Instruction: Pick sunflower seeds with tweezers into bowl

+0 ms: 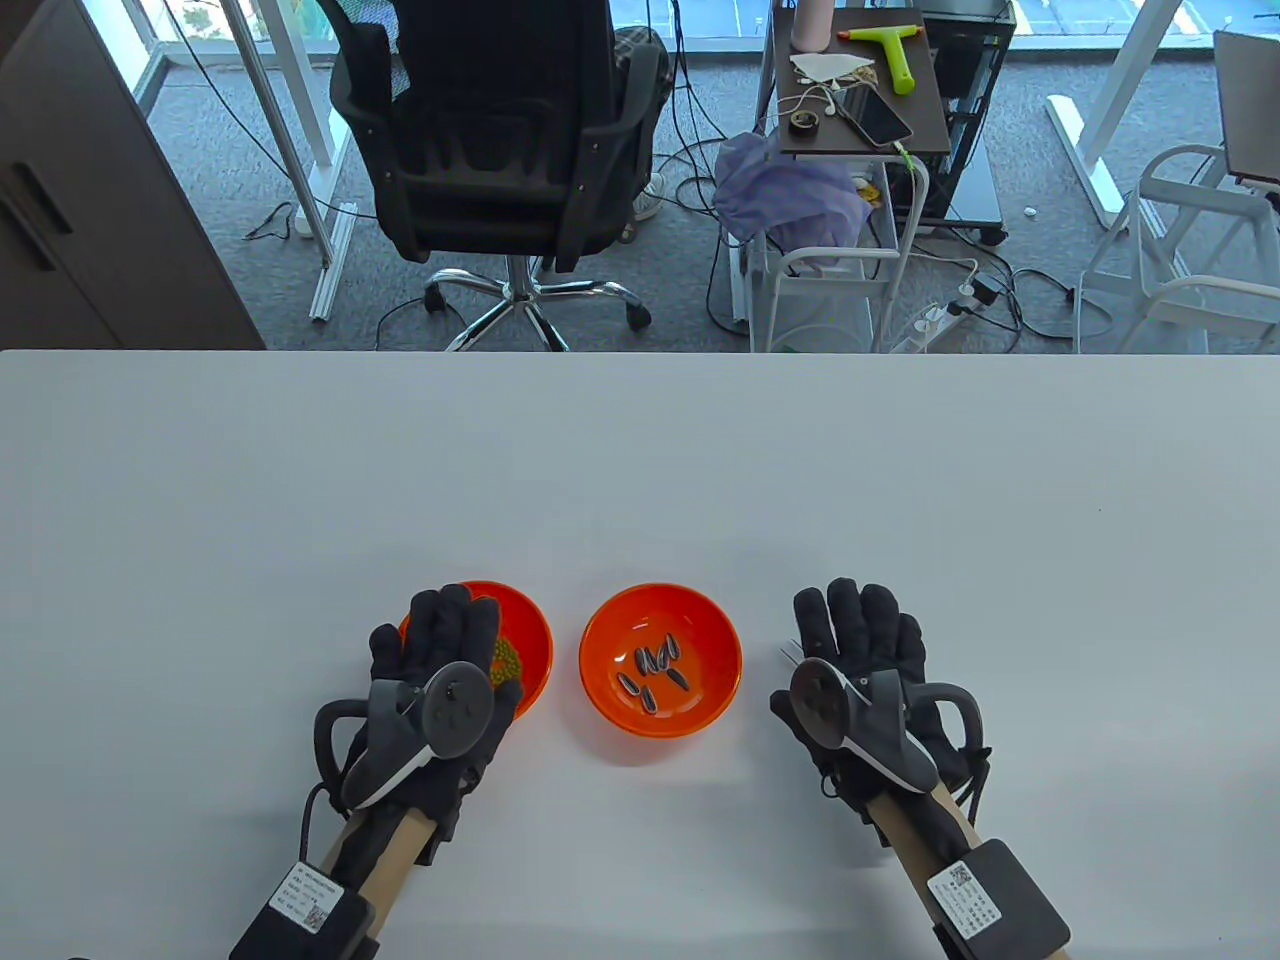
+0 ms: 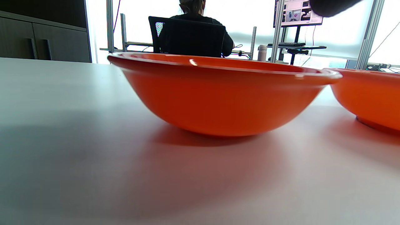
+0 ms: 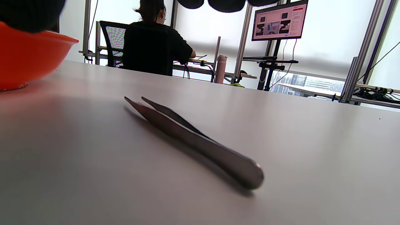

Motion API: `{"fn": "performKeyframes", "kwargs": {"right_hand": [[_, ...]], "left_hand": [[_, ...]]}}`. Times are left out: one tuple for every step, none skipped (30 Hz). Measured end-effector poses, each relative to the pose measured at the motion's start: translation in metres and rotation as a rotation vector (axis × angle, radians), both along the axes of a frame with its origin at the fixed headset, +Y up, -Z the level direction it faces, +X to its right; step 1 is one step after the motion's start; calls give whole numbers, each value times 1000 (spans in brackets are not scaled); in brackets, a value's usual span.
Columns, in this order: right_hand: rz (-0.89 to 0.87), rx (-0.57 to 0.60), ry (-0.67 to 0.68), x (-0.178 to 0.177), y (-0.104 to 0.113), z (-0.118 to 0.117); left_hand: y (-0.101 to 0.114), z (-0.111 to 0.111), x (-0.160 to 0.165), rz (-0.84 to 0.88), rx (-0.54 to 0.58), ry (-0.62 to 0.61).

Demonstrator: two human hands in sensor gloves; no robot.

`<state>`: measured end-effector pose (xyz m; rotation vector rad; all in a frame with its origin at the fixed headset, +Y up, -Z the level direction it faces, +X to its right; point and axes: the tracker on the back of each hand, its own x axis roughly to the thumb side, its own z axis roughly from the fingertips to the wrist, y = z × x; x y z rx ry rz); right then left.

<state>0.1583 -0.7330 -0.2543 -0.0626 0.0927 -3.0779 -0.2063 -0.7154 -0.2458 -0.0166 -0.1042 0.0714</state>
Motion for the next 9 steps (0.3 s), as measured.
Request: {"fn": "performKeyframes", "kwargs": {"right_hand": [[1,-2,-1,0,0,0],[1,-1,-1,0,0,0],[2,0,0,-1,0,0],[4,-2,0,-1,0,0],[7,-6,0,-1,0,0],[11,-10,-1,-2,0,0],[13,-12,-2,-2,-1,1],[14,-13,-2,-2,-1,1],[15,-15,-2,-3,-1,1]], "left_hand": [[0,0,0,0,0,0],[0,0,0,0,1,0],[0,0,0,0,4,-1],[0,0,0,0,5,-1],[0,0,0,0,6,-2],[0,0,0,0,7,-2],[0,0,0,-1,8,-3],[0,0,0,-1,8,-3],[0,1,0,0,8,-4]]}}
